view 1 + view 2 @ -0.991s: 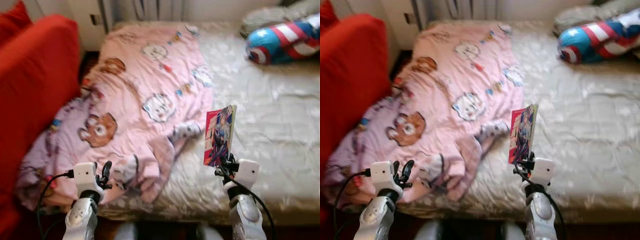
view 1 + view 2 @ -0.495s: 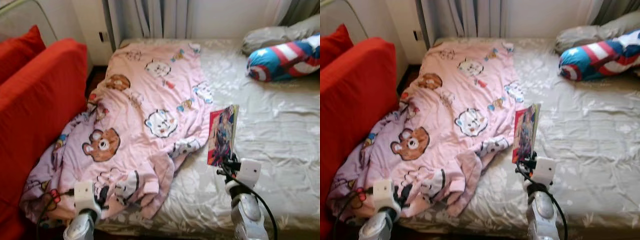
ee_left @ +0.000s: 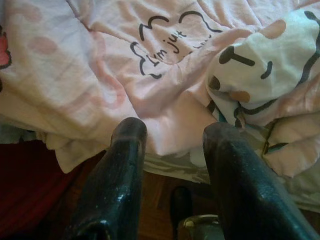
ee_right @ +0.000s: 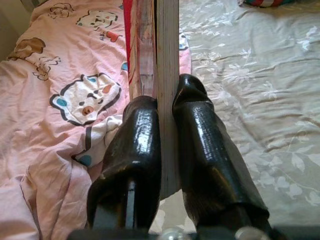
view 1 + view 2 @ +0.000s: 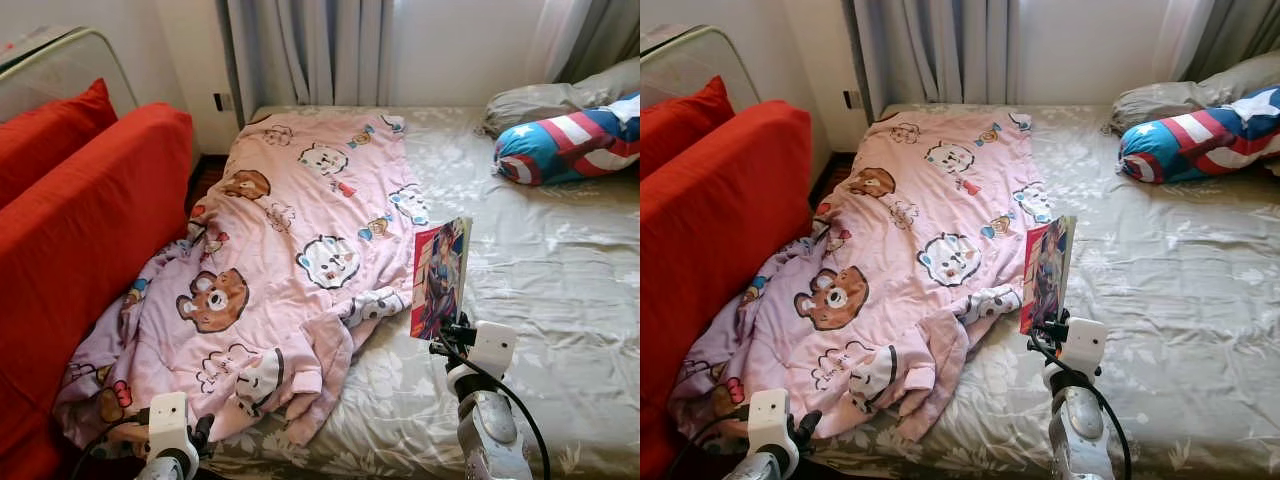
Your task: Clean up the room
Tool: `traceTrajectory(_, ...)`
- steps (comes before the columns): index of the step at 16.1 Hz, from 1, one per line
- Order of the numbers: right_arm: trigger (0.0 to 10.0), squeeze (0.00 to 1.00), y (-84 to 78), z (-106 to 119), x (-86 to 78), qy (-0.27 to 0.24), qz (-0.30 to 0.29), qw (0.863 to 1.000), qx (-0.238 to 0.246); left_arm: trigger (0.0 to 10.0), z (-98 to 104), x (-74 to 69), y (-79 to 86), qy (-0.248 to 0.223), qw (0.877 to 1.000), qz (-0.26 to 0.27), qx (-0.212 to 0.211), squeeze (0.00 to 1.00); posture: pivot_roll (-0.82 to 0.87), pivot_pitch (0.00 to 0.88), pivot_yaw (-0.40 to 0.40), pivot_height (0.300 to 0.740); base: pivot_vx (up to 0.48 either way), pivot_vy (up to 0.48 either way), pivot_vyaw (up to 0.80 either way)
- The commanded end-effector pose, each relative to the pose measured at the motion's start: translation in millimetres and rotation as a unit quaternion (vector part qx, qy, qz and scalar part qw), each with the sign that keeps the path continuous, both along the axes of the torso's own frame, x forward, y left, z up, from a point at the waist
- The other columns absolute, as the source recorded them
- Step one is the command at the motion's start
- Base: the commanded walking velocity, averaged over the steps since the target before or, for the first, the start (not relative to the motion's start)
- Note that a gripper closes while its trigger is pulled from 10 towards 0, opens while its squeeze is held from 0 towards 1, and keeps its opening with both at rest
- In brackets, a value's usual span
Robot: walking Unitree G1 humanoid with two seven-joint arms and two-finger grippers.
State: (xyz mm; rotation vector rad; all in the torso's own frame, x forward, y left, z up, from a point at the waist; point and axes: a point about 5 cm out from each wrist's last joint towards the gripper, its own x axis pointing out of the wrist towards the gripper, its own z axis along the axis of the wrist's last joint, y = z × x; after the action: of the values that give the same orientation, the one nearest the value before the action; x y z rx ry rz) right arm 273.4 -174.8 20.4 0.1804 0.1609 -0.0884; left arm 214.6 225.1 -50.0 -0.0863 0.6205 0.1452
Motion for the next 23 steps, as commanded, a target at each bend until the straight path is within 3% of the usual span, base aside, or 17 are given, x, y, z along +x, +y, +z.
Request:
traceTrajectory(1,10.0,0.00,0.1,8.4,6.3,-0.022,-0.002,1.000,-0.002,10.0,-4.5,-4.3,-4.4,0.010,1.000,-0.003,0.002,0.00,0.04,0.037,0.003,0.740,0.000,-0.375,0.00)
traceTrajectory(6,10.0,0.00,-0.2,8.0,8.8,-0.012,0.000,1.000,0.005,10.0,-6.3,-6.4,-7.2,0.010,1.000,-0.007,0.005,0.00,0.05,0.064,-0.010,0.740,0.000,-0.477,-0.45)
traceTrajectory(23,10.0,0.00,8.0,6.7,7.2,-0.009,0.030,0.999,-0.011,10.0,-8.7,-9.1,-8.4,0.014,1.000,-0.002,0.010,0.00,0.04,0.097,-0.008,0.740,0.000,-0.429,0.00)
